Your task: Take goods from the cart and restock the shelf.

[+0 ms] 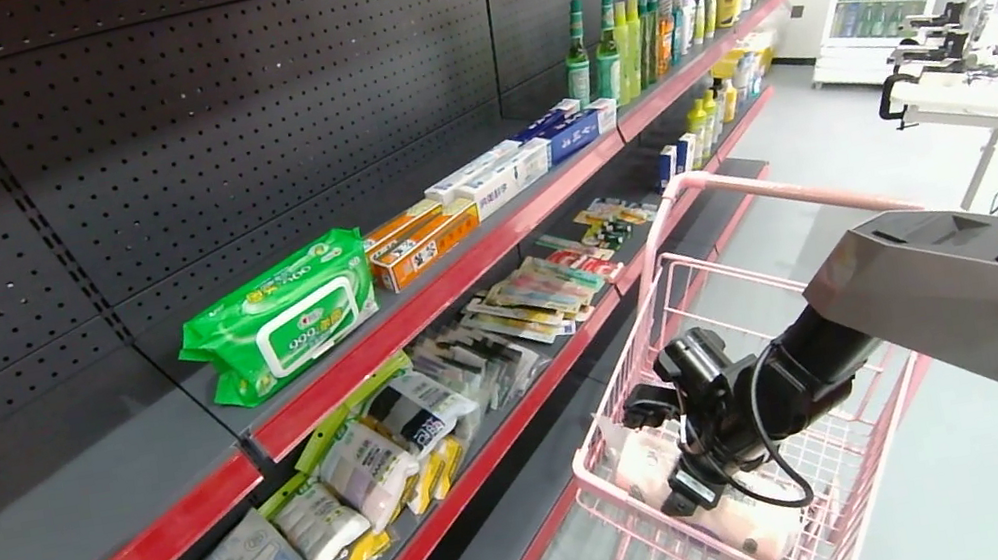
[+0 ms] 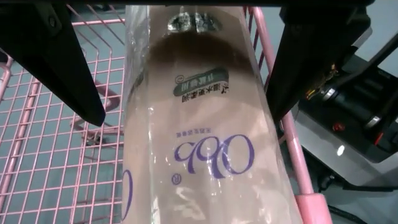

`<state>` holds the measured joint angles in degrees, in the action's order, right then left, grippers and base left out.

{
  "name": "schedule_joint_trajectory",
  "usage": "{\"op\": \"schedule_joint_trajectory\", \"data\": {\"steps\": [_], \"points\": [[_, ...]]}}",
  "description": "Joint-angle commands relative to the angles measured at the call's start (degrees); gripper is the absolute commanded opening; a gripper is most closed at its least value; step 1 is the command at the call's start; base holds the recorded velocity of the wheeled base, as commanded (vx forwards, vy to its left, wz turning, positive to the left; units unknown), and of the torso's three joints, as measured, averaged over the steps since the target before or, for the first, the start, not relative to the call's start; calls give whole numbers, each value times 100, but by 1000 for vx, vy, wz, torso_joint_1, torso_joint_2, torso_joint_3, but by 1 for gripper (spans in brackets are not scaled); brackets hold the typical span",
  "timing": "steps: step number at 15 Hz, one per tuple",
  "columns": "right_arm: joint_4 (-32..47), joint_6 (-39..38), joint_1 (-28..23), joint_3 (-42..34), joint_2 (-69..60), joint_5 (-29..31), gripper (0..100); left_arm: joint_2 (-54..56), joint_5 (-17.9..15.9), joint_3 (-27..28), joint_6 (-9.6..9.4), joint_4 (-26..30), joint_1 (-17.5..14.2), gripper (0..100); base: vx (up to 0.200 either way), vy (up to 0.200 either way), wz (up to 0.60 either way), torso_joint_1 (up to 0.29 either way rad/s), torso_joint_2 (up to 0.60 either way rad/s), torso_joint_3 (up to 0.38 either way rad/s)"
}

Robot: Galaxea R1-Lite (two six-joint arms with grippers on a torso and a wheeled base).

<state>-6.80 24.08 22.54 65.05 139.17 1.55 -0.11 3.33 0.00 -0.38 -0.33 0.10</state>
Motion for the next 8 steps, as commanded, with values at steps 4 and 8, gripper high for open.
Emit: {"op": "schedule_joint_trajectory", "data": {"steps": [4,8], "points": [[-5,1,-171,-1,49,3,100,2,1,0,3,-2,-1,100,0,0,0,0,0,0],[-5,1,-153,17,40,-5,100,2,1,0,-6,-2,-1,100,0,0,0,0,0,0]]}}
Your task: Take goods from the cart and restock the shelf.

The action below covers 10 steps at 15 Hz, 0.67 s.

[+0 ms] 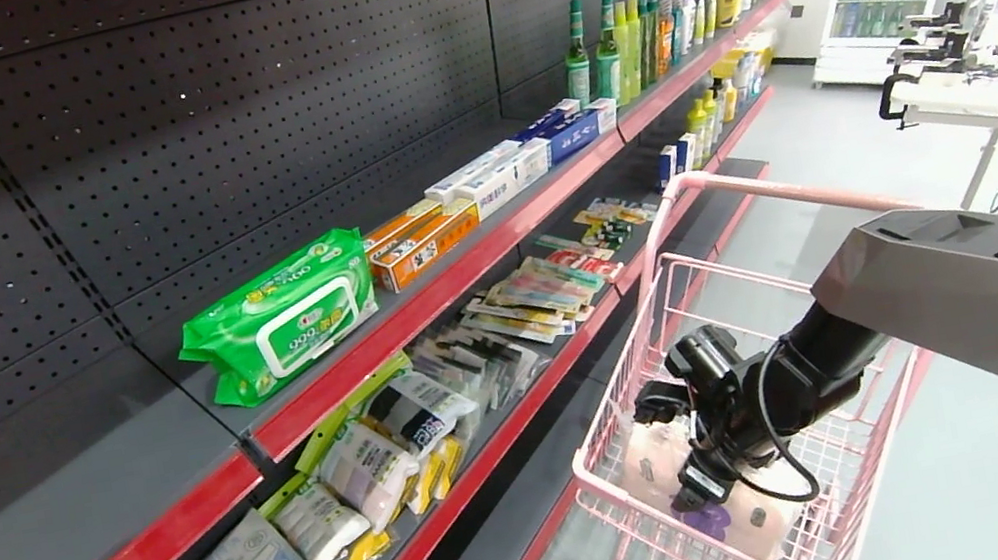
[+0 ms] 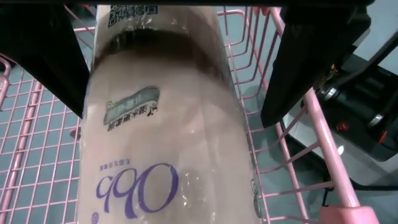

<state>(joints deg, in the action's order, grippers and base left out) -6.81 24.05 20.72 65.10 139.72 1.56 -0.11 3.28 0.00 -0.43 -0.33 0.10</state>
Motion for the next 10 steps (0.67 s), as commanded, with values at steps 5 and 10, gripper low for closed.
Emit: {"op": "schedule_joint_trajectory", "data": {"steps": [5,10], "points": [[-4,-6,274,47,-6,-95,100,2,6,0,-1,-11,-1,100,0,0,0,0,0,0],[-4,3,257,108,117,-86,100,2,6,0,-10,-2,-1,100,0,0,0,-9,11,10]]}}
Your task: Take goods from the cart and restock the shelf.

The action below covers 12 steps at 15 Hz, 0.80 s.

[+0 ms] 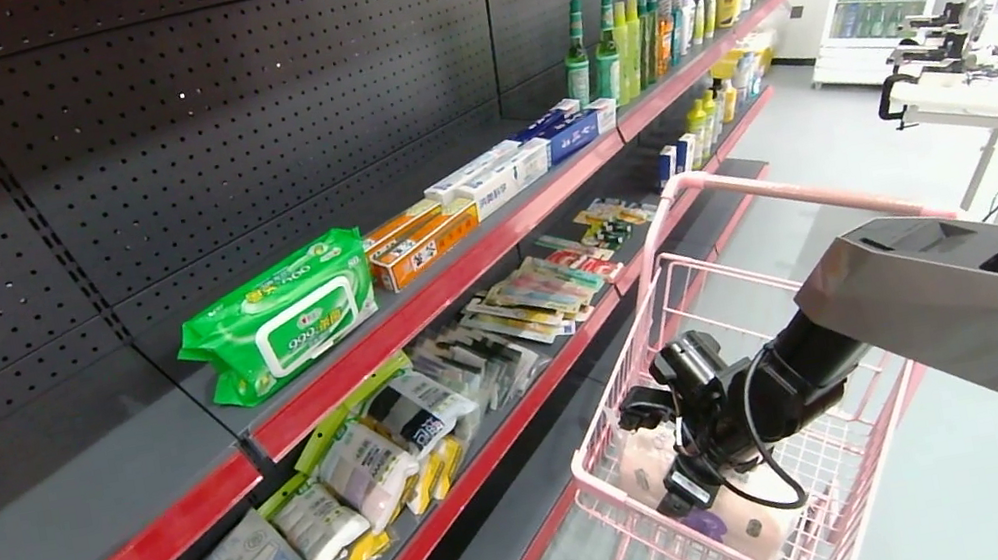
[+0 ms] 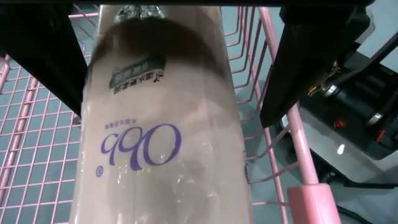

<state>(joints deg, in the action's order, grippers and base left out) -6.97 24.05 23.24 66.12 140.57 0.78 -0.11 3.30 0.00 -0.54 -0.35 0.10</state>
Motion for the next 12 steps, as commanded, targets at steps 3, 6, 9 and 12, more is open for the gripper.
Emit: {"op": "schedule_joint_trajectory", "data": {"steps": [3,6,9,12], "points": [[12,12,6,6,41,1,100,2,4,0,1,-9,-1,100,0,0,0,-134,315,180],[12,-6,-12,50,32,27,100,2,4,0,1,0,-1,100,0,0,0,-80,196,115],[135,47,-3,199,-12,107,100,2,4,0,1,0,-1,100,0,0,0,0,0,0],[1189,196,-3,612,-100,115,100,2,4,0,1,0,-1,100,0,0,0,0,0,0]]}}
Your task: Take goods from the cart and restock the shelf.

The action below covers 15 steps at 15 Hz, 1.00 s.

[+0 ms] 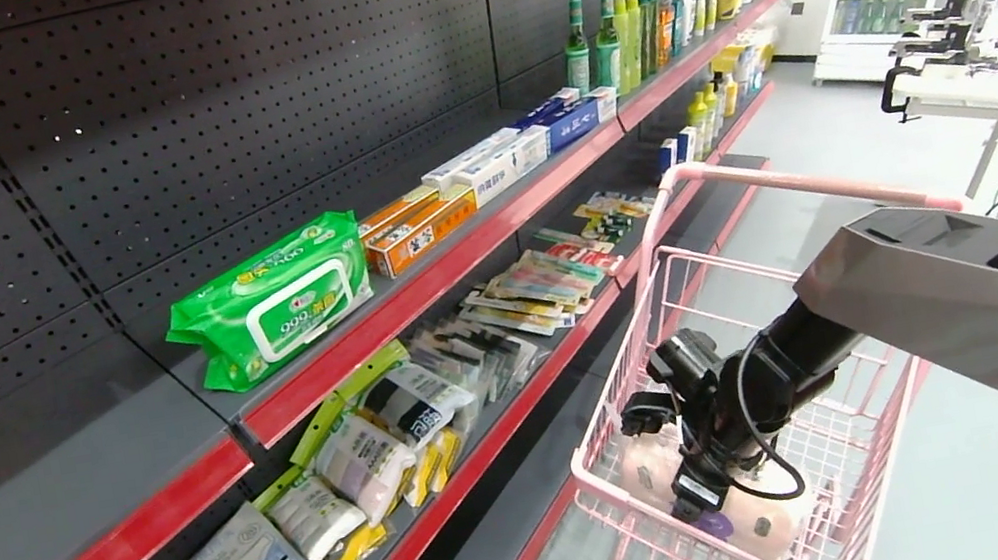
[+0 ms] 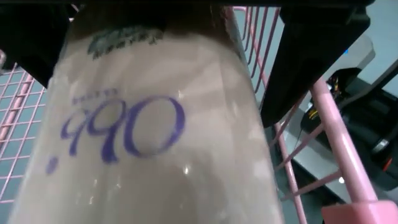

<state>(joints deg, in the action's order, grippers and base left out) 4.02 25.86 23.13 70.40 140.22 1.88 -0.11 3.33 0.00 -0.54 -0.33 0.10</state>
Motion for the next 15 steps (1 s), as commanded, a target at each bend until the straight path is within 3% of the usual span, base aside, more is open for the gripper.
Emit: {"op": "schedule_joint_trajectory", "data": {"steps": [1,15], "points": [[257,16,25,334,-56,6,100,2,1,0,1,-2,-1,100,0,0,0,0,0,0],[151,34,60,378,261,102,100,2,1,0,1,-2,-1,100,0,0,0,0,0,0]]}}
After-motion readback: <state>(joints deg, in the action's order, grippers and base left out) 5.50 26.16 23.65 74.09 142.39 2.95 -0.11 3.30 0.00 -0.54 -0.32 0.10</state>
